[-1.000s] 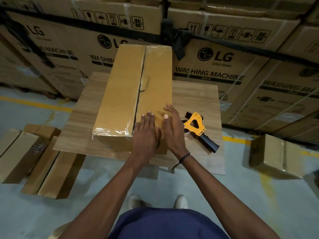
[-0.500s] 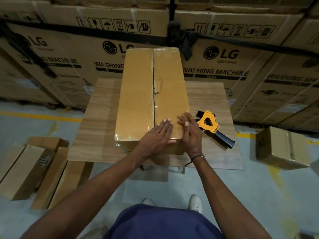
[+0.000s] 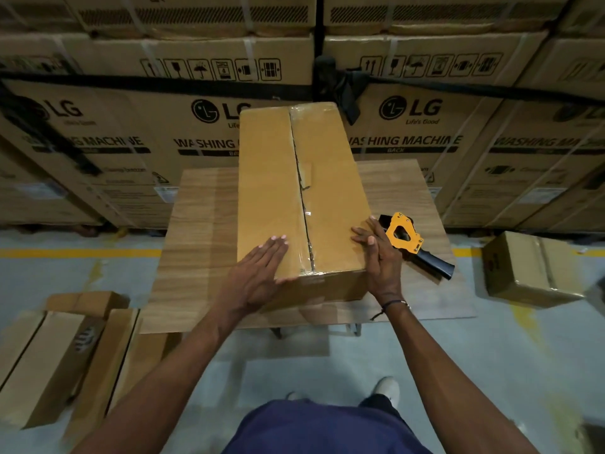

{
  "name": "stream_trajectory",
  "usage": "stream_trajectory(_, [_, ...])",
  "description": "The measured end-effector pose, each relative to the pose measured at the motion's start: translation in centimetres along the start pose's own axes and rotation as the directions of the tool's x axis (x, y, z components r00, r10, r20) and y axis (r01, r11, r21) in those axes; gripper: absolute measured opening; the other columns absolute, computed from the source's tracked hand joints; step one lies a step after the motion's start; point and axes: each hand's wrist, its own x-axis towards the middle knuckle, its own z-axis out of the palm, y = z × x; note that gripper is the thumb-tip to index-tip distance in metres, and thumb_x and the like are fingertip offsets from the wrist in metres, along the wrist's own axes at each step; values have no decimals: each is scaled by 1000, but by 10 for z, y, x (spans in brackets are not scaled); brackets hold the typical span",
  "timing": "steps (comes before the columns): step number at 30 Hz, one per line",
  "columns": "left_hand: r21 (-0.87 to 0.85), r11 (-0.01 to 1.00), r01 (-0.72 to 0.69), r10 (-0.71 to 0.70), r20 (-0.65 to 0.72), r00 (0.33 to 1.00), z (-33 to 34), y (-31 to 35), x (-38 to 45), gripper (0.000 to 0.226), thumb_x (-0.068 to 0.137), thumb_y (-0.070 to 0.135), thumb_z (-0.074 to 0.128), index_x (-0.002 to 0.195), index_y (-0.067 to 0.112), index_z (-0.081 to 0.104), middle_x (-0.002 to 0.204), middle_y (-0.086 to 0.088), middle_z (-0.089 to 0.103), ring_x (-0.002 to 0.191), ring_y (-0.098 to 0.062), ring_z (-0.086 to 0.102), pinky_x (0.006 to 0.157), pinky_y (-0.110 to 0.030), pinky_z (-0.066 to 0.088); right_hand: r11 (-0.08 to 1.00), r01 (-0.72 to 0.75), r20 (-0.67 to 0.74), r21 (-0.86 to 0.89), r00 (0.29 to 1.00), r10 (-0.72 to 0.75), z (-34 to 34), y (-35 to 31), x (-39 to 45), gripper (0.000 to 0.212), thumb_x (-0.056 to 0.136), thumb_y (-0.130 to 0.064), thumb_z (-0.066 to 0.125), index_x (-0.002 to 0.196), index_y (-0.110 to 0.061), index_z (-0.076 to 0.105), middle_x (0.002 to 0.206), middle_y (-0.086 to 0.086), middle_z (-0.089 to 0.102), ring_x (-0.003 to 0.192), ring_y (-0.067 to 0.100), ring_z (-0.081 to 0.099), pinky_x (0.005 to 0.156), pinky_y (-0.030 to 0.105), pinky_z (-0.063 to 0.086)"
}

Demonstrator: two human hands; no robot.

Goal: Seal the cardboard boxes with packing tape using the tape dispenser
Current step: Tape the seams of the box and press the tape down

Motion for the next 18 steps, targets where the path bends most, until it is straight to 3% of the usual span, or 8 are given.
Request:
stream_trajectory(2, [-158, 973, 166, -186, -128, 974, 4, 2, -6, 71, 107, 58, 22, 156, 10, 39, 162, -9, 39, 151, -24, 33, 116, -46, 41, 999, -24, -14, 32, 1000, 24, 2, -7, -1, 40, 110, -21, 40, 113, -40, 74, 123, -3, 74, 142, 23, 51, 110, 47, 46])
stream_trajectory(4, [-340, 898, 280, -378, -266, 887, 6, 13, -4, 62, 106, 51, 28, 152, 13, 47, 157, -6, 47, 148, -23, 40, 109, -43, 46, 995, -72, -21, 67, 997, 74, 4, -10, -2, 39, 112, -29, 38, 126, -54, 64, 124, -4, 74, 138, 25, 55, 112, 50, 45])
stream_trajectory(6, [-533, 769, 354, -579, -343, 740, 6, 26, 2, 58, 104, 46, 34, 149, 12, 50, 154, -4, 51, 145, -23, 45, 107, -39, 46, 988, -125, -13, 95, 992, 127, 4, -10, -3, 35, 113, -29, 40, 138, -39, 61, 136, -5, 69, 144, 17, 49, 117, 52, 40])
stream_trajectory(8, [-684, 601, 413, -752, -310, 581, 3, 35, 8, 58, 102, 44, 42, 151, 12, 48, 154, -5, 52, 143, -23, 47, 110, -42, 46, 981, -159, 16, 111, 987, 159, 2, -9, -4, 38, 113, -22, 44, 149, -23, 54, 149, -5, 59, 147, 10, 42, 121, 47, 37])
stream_trajectory(10, [-738, 503, 450, -821, -246, 515, 3, 38, 9, 61, 100, 39, 50, 154, 12, 43, 155, -7, 50, 141, -24, 48, 110, -46, 46, 980, -166, 39, 107, 986, 163, -1, -5, -4, 46, 112, -18, 45, 157, -22, 42, 159, -3, 48, 150, 8, 38, 123, 42, 34])
stream_trajectory(13, [-596, 597, 537, -756, -192, 626, 3, 37, 7, 62, 103, 33, 52, 158, 12, 33, 165, -8, 34, 152, -26, 32, 118, -50, 39, 987, -160, 76, -32, 984, 162, -5, 3, -1, 43, 112, -24, 44, 155, -28, 44, 167, -1, 33, 156, 11, 25, 126, 46, 28])
stream_trajectory(15, [-388, 704, 594, -683, -143, 716, 0, 32, 4, 64, 106, 39, 43, 162, 15, 23, 172, -5, 12, 159, -26, 6, 127, -49, 18, 976, -128, 124, -177, 981, 151, -11, 6, 1, 43, 110, -33, 39, 151, -26, 52, 168, 2, 32, 155, 15, 28, 123, 44, 32])
stream_trajectory(18, [-208, 882, 422, -436, -26, 899, -11, 41, 6, 68, 108, 49, 28, 165, 18, 5, 173, -2, -8, 158, -21, -15, 128, -47, -2, 920, -66, 193, -387, 970, 150, -15, -1, 6, 53, 107, -43, 29, 154, -29, 47, 171, 3, 24, 150, 25, 37, 113, 39, 42])
